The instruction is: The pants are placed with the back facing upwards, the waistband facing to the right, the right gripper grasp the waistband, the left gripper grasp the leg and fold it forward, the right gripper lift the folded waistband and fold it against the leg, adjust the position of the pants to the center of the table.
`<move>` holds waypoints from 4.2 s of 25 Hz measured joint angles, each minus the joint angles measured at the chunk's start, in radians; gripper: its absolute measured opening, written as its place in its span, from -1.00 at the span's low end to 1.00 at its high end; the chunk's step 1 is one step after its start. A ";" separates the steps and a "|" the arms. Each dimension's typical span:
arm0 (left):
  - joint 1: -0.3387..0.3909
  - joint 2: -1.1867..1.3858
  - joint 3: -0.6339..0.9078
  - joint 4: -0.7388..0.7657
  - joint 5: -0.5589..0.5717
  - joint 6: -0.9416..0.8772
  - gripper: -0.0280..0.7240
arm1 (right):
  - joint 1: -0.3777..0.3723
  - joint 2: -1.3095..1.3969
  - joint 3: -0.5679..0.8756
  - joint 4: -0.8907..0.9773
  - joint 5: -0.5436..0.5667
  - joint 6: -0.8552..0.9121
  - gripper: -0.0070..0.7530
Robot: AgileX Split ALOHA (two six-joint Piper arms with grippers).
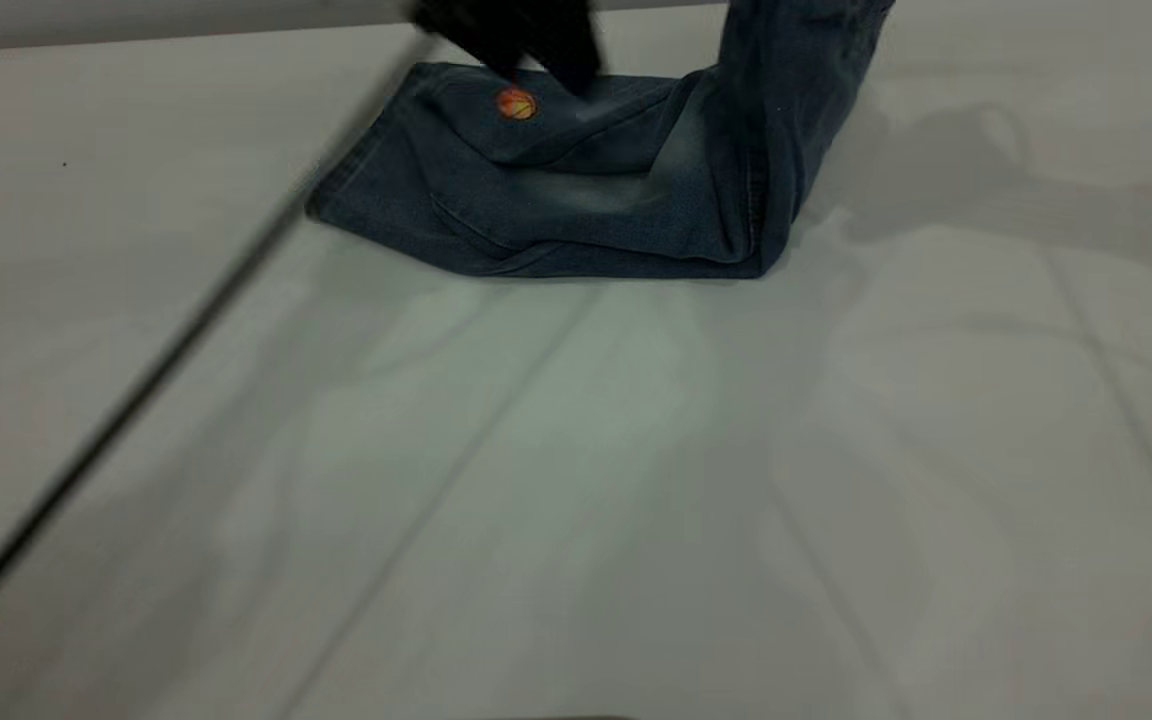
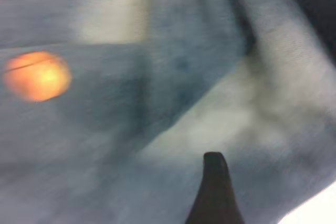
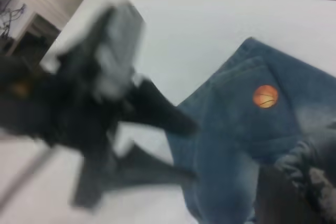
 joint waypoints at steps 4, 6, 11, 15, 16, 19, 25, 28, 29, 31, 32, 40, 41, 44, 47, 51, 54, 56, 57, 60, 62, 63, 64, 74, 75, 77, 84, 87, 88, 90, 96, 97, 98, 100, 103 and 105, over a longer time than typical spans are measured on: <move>0.081 -0.041 -0.006 0.189 0.078 -0.139 0.41 | 0.033 0.000 -0.010 -0.003 0.003 0.003 -0.88; 0.115 -0.037 -0.006 0.265 0.092 -0.204 0.41 | 0.062 0.000 -0.031 -0.009 0.011 0.006 -0.88; 0.156 0.022 -0.006 0.363 0.090 -0.327 0.41 | 0.148 0.000 -0.081 -0.010 0.017 0.010 -0.88; 0.156 0.114 -0.006 0.371 0.070 -0.356 0.41 | 0.217 0.000 -0.082 -0.020 0.001 0.014 -0.88; 0.156 0.134 -0.006 0.371 0.063 -0.357 0.41 | 0.232 0.000 -0.082 -0.020 -0.010 0.014 -0.88; 0.156 0.185 -0.010 0.367 0.049 -0.360 0.41 | 0.259 0.000 -0.082 -0.020 -0.040 0.014 -0.88; 0.140 0.198 -0.020 0.313 0.034 -0.352 0.41 | 0.278 0.000 -0.084 -0.016 -0.091 0.013 -0.88; 0.102 0.200 -0.021 0.292 0.023 -0.342 0.41 | 0.278 0.000 -0.084 -0.014 -0.101 0.013 -0.88; 0.084 0.200 -0.021 0.290 0.021 -0.341 0.41 | 0.278 0.000 -0.084 -0.013 -0.107 0.012 -0.88; 0.050 0.201 -0.022 0.289 0.024 -0.340 0.41 | 0.278 0.000 -0.084 -0.012 -0.125 0.009 -0.88; 0.033 0.201 -0.024 0.289 0.031 -0.337 0.41 | 0.278 0.000 -0.084 -0.012 -0.136 0.006 -0.88; 0.014 0.241 -0.203 0.365 0.280 -0.362 0.41 | 0.256 0.000 -0.120 -0.013 -0.167 0.005 -0.88; 0.019 0.242 -0.240 0.387 0.317 -0.370 0.41 | 0.252 0.000 -0.132 -0.013 -0.171 0.007 -0.88; 0.023 0.242 -0.375 0.453 0.460 -0.385 0.41 | 0.249 0.000 -0.152 -0.012 -0.177 0.007 -0.88; 0.024 0.242 -0.482 0.528 0.567 -0.387 0.41 | 0.249 0.001 -0.151 -0.011 -0.184 0.007 -0.88; 0.024 0.241 -0.592 0.646 0.567 -0.400 0.41 | 0.251 0.002 -0.152 0.015 -0.193 0.005 -0.88; 0.025 0.232 -0.636 0.704 0.567 -0.427 0.41 | 0.267 0.015 -0.152 0.029 -0.208 0.000 -0.88; 0.025 0.219 -0.655 0.719 0.567 -0.434 0.41 | 0.284 0.036 -0.152 0.042 -0.228 -0.008 -0.88; 0.025 0.214 -0.668 0.723 0.567 -0.439 0.41 | 0.293 0.052 -0.153 0.051 -0.238 -0.017 -0.88; 0.025 0.206 -0.706 0.729 0.567 -0.440 0.41 | 0.321 0.103 -0.153 0.116 -0.257 -0.073 -0.88; 0.025 0.205 -0.735 0.729 0.567 -0.440 0.41 | 0.341 0.133 -0.153 0.178 -0.261 -0.144 -0.88; 0.025 0.205 -0.746 0.729 0.567 -0.440 0.41 | 0.353 0.148 -0.153 0.218 -0.265 -0.181 -0.88; 0.025 0.205 -0.760 0.729 0.567 -0.440 0.41 | 0.364 0.163 -0.153 0.258 -0.267 -0.229 -0.88; 0.025 0.205 -0.817 0.729 0.567 -0.440 0.41 | 0.467 0.264 -0.169 0.348 -0.304 -0.442 -0.71; 0.025 0.205 -0.817 0.727 0.567 -0.440 0.41 | 0.474 0.263 -0.169 0.349 -0.312 -0.447 -0.61; 0.025 0.205 -0.817 0.725 0.567 -0.441 0.41 | 0.478 0.263 -0.170 0.352 -0.320 -0.437 -0.34; 0.025 0.205 -0.817 0.712 0.567 -0.442 0.41 | 0.437 0.253 -0.170 0.298 -0.384 -0.217 0.76; 0.026 0.205 -0.817 0.626 0.567 -0.440 0.41 | 0.386 0.221 -0.170 0.210 -0.414 -0.123 0.79; 0.026 0.205 -0.816 0.576 0.567 -0.430 0.41 | 0.362 0.205 -0.170 0.175 -0.417 -0.088 0.79; 0.026 0.216 -0.815 0.480 0.567 -0.384 0.41 | 0.318 0.172 -0.170 0.094 -0.418 0.003 0.79; 0.025 0.287 -0.798 0.365 0.567 -0.086 0.41 | 0.195 0.115 -0.170 -0.178 -0.299 0.260 0.67; 0.025 0.295 -0.785 0.360 0.567 -0.041 0.41 | 0.182 0.111 -0.170 -0.212 -0.290 0.296 0.65; 0.026 0.303 -0.771 0.348 0.567 0.000 0.41 | 0.168 0.111 -0.170 -0.234 -0.283 0.324 0.65; 0.025 0.318 -0.746 0.316 0.567 0.072 0.41 | 0.143 0.111 -0.170 -0.267 -0.277 0.352 0.63; 0.017 0.345 -0.706 0.287 0.567 0.174 0.41 | 0.127 0.111 -0.170 -0.284 -0.276 0.365 0.62; 0.010 0.366 -0.680 0.285 0.567 0.217 0.41 | 0.127 0.111 -0.170 -0.288 -0.275 0.365 0.61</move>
